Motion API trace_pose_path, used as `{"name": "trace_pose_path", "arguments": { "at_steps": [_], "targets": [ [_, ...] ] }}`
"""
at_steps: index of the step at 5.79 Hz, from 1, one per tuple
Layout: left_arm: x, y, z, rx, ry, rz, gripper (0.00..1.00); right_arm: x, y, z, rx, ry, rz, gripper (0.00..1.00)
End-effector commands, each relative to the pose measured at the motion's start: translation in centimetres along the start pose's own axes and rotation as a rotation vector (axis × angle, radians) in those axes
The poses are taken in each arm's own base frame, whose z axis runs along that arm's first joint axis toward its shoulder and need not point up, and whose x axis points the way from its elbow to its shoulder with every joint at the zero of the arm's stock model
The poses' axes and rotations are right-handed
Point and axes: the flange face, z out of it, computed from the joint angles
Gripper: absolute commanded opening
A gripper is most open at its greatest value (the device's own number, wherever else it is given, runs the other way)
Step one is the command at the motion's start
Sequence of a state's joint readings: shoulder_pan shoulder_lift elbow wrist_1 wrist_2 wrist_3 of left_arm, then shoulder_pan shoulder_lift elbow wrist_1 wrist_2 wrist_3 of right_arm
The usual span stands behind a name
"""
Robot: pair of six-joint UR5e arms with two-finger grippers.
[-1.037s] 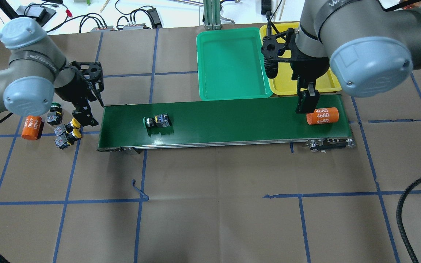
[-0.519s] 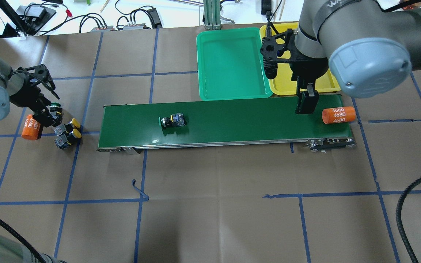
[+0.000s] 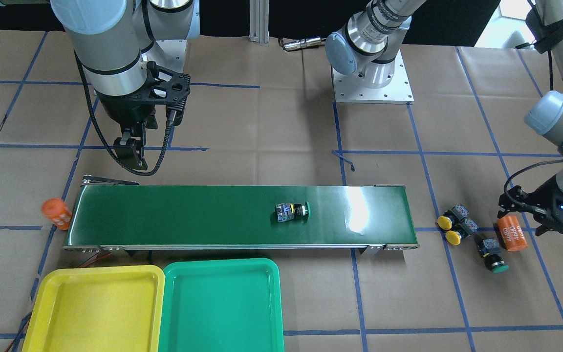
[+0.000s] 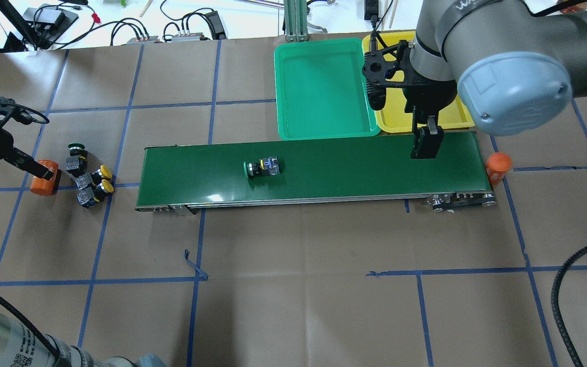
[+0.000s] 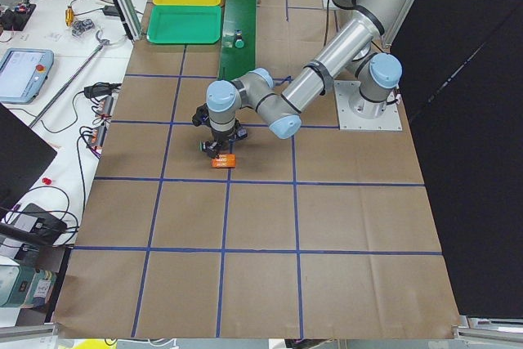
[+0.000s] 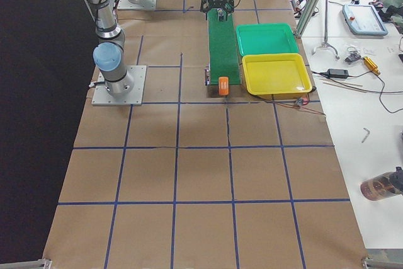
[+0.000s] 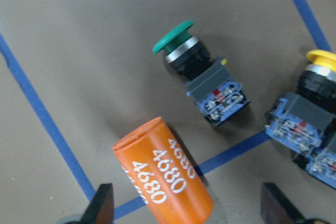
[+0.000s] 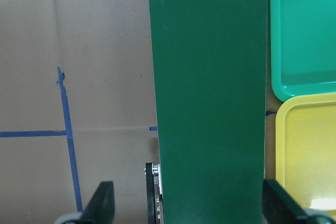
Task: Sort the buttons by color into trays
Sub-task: 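Grasp a second orange cylinder from the pile with the left gripper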
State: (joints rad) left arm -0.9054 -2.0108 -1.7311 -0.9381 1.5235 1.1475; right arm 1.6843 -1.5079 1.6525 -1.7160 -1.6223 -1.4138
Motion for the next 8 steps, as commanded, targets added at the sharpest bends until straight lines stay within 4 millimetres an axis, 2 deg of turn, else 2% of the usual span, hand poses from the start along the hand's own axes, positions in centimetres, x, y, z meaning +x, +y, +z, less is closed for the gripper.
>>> {"name": "trace_pose_path", "arguments": {
  "at_steps": [1,2,3,4,5,6,7,8],
  "targets": [
    [-2.5,-0.2,2.1,-0.015,0.01,-0.047,0.97,0.1,0.0,0.2,0.0,-0.005,-0.001,1.0],
    [-2.1,0.0,3.1,-0.018,0.03,-0.051,0.9,0.1,0.0,0.3,-0.002,-0.008,-0.004,1.0],
    [-2.1,0.0,4.0,-0.019,0.045,-0.053,0.89,0.2,0.0,0.4,-0.008,-0.009,-0.007,1.0],
    [-2.4,0.1,6.0,-0.02,0.054,-0.055,0.89,0.3,-0.1,0.6,-0.004,-0.012,-0.01,1.0],
    [-2.4,0.1,5.9,-0.024,0.048,-0.051,0.7,0.2,-0.1,0.6,0.0,-0.013,-0.01,1.0],
    [-2.5,0.1,5.7,-0.027,0.04,-0.042,0.17,0.0,-0.3,1.1,0.002,-0.024,-0.037,1.0],
    [-3.1,-0.6,3.7,-0.011,0.005,-0.027,0.0,-0.3,-0.3,2.4,0.004,-0.02,-0.046,1.0],
    [-2.8,-1.6,-0.8,0.0,-0.054,0.025,0.0,0.0,-0.9,3.7,0.022,0.073,-0.046,1.0]
  ]
}}
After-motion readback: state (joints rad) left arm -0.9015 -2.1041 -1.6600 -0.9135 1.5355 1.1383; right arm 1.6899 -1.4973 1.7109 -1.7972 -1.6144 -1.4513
